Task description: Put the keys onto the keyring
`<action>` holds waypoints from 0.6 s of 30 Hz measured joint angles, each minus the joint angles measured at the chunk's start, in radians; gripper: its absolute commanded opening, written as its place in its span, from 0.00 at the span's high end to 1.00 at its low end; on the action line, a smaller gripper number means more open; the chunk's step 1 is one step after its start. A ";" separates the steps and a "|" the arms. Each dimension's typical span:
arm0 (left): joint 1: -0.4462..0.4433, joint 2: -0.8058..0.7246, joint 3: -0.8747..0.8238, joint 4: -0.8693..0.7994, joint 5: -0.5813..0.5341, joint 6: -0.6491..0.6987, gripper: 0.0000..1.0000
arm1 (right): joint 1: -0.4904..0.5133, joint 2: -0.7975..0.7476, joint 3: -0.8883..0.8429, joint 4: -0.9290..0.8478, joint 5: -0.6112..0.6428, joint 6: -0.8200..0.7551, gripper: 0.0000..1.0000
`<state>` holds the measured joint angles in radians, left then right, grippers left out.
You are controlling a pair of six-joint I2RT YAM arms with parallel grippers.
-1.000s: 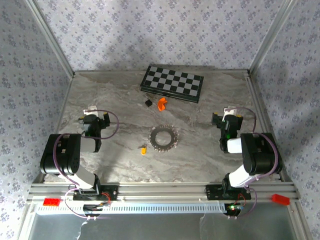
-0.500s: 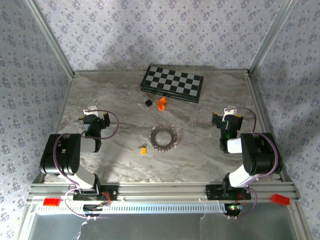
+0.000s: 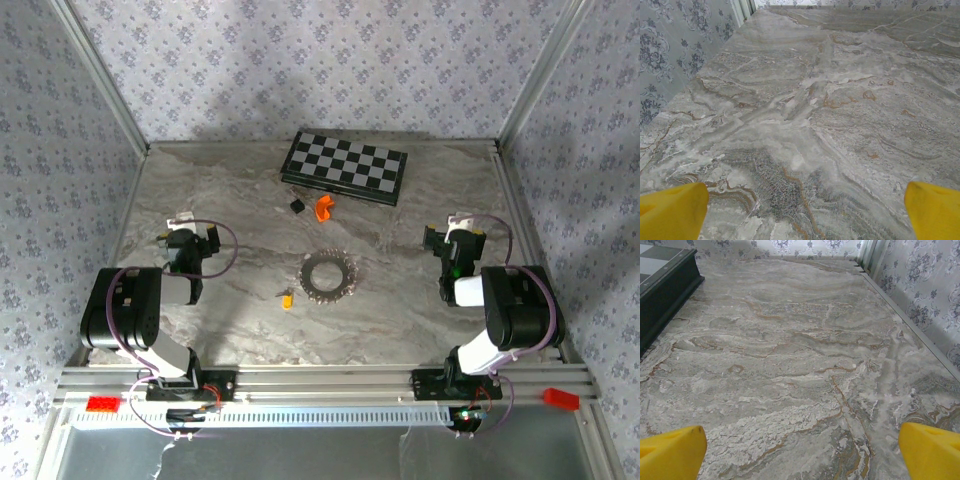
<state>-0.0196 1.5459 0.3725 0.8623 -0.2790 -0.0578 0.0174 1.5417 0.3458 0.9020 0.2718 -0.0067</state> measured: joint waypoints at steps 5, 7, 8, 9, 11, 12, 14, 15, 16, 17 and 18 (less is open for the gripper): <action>0.000 -0.002 0.011 -0.034 0.011 0.000 0.00 | 0.003 -0.040 0.017 -0.063 -0.010 -0.002 0.00; 0.000 -0.006 0.013 -0.045 0.015 0.000 0.00 | 0.005 -0.058 0.030 -0.091 -0.010 -0.002 0.00; 0.000 -0.011 0.013 -0.051 0.016 0.000 0.00 | 0.005 -0.065 0.035 -0.102 -0.010 -0.002 0.00; 0.000 -0.016 0.013 -0.058 0.020 0.000 0.00 | 0.005 -0.073 0.041 -0.114 -0.010 -0.002 0.00; 0.000 -0.029 0.019 -0.083 0.024 0.001 0.00 | 0.012 -0.094 0.046 -0.138 -0.006 -0.006 0.00; 0.000 -0.045 0.023 -0.104 0.026 0.001 0.00 | 0.017 -0.112 0.050 -0.163 -0.003 -0.009 0.00; 0.000 -0.090 0.029 -0.149 0.033 0.001 0.00 | 0.034 -0.155 0.055 -0.209 0.008 -0.010 0.00; 0.000 -0.124 0.034 -0.180 0.036 0.001 0.00 | 0.048 -0.189 0.057 -0.237 0.018 -0.010 0.00; 0.000 -0.164 0.042 -0.222 0.044 0.000 0.00 | 0.064 -0.224 0.059 -0.261 0.030 -0.010 0.00; 0.000 -0.195 0.048 -0.253 0.052 -0.003 0.00 | 0.080 -0.258 0.062 -0.287 0.042 -0.011 0.00; 0.000 -0.243 0.060 -0.296 0.066 -0.008 0.00 | 0.098 -0.298 0.068 -0.318 0.057 -0.011 0.00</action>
<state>-0.0196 1.3025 0.4320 0.5663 -0.2134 -0.0658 0.1158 1.2438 0.4133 0.5838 0.3290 -0.0174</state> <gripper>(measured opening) 0.997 0.992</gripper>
